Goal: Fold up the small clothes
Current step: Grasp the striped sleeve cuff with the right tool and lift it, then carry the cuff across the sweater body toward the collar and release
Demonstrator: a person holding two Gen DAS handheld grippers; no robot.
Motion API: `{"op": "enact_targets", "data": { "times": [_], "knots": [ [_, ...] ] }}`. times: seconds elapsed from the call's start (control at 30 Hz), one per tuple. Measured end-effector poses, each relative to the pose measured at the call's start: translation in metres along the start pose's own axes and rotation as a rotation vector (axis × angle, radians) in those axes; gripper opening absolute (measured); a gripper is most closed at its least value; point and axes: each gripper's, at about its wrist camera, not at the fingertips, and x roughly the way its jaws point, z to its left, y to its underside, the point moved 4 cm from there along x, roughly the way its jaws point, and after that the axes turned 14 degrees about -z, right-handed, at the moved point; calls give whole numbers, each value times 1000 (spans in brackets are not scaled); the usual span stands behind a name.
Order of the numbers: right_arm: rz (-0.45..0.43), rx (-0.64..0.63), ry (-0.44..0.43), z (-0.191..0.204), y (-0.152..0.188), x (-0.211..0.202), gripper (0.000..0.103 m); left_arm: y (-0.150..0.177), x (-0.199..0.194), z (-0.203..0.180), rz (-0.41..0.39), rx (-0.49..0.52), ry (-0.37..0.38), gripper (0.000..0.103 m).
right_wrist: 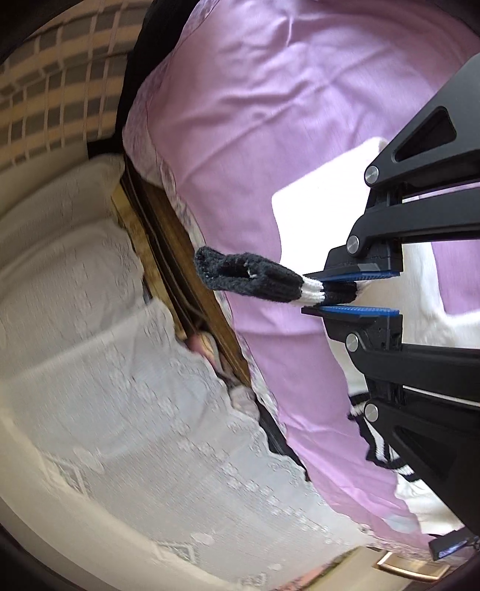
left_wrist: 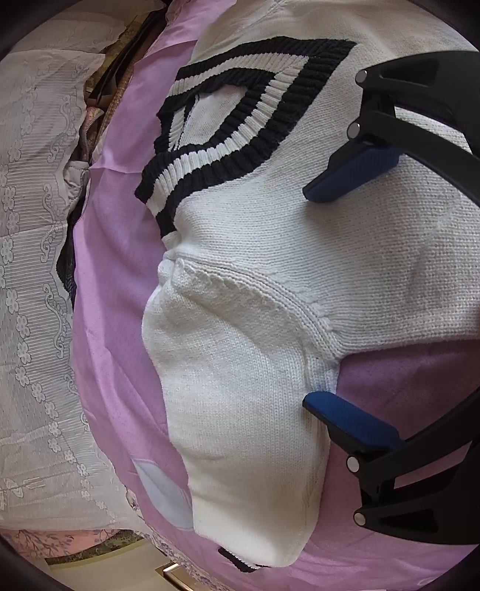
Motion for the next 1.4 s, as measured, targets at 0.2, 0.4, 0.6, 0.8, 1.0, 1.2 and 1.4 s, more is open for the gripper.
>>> {"op": "enact_targets", "data": {
  "times": [0.2, 0.4, 0.6, 0.8, 1.0, 1.2, 1.4],
  "knots": [
    [31, -65, -96, 65, 17, -4, 12, 0, 0, 0, 0, 0, -4, 99],
    [74, -88, -182, 121, 39, -5, 12, 0, 1, -1, 2, 2, -12, 99],
    [131, -104, -247, 160, 61, -4, 12, -21, -11, 10, 28, -163, 124, 99],
    [174, -120, -313, 190, 74, 0, 12, -65, -9, -19, 14, -222, 281, 99],
    [229, -170, -339, 214, 103, 14, 12, -58, 15, -30, 29, -293, 366, 99],
    [280, -196, -374, 237, 127, 24, 12, -55, 25, 0, 1, -400, 333, 99],
    [351, -248, -383, 249, 152, 40, 16, -50, 35, 1, 28, -361, 291, 99]
  ]
}}
